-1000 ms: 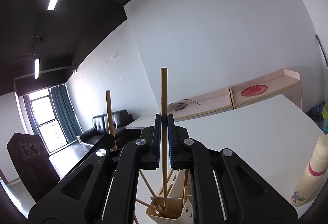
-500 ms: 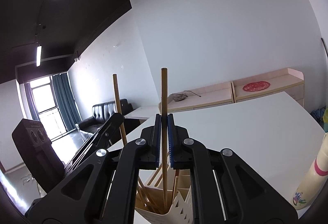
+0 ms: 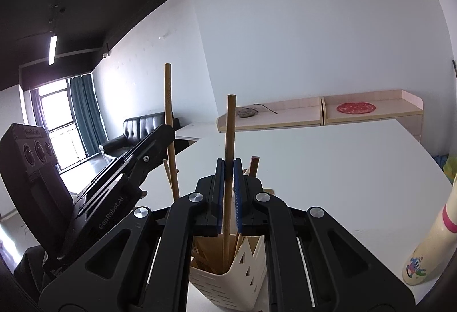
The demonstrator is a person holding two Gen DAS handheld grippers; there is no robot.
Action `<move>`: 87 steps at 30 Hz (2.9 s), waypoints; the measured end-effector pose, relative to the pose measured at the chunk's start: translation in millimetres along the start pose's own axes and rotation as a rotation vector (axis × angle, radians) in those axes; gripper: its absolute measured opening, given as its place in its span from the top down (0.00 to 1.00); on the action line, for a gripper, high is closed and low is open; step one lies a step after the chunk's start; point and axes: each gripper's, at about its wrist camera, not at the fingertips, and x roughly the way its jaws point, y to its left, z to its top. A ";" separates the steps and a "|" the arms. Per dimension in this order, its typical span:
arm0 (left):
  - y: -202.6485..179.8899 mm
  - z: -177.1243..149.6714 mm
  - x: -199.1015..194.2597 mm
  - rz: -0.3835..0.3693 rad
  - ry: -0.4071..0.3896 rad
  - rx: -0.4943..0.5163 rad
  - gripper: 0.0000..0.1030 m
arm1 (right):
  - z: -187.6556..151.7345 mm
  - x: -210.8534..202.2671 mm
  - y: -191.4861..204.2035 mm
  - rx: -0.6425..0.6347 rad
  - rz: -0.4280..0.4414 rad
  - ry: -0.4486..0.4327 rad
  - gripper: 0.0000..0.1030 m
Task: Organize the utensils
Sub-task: 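Lower both chopsticks into the holder and open both tools, then withdraw both tools and move them down to the last two chopsticks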
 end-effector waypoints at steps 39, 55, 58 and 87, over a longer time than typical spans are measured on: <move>12.1 -9.3 -73.7 -0.068 0.212 0.034 0.40 | -61.4 -62.0 13.8 0.035 -0.195 0.095 0.57; 11.5 -111.5 -64.8 -0.287 0.555 0.132 0.40 | -173.0 -44.9 12.6 0.103 -0.268 0.463 0.47; 8.3 -127.6 -58.3 -0.315 0.633 0.139 0.40 | -185.9 -45.8 25.2 0.077 -0.256 0.503 0.47; 2.6 -197.3 -24.6 -0.326 1.001 0.086 0.64 | -232.8 -9.6 118.0 -0.160 -0.224 0.664 0.47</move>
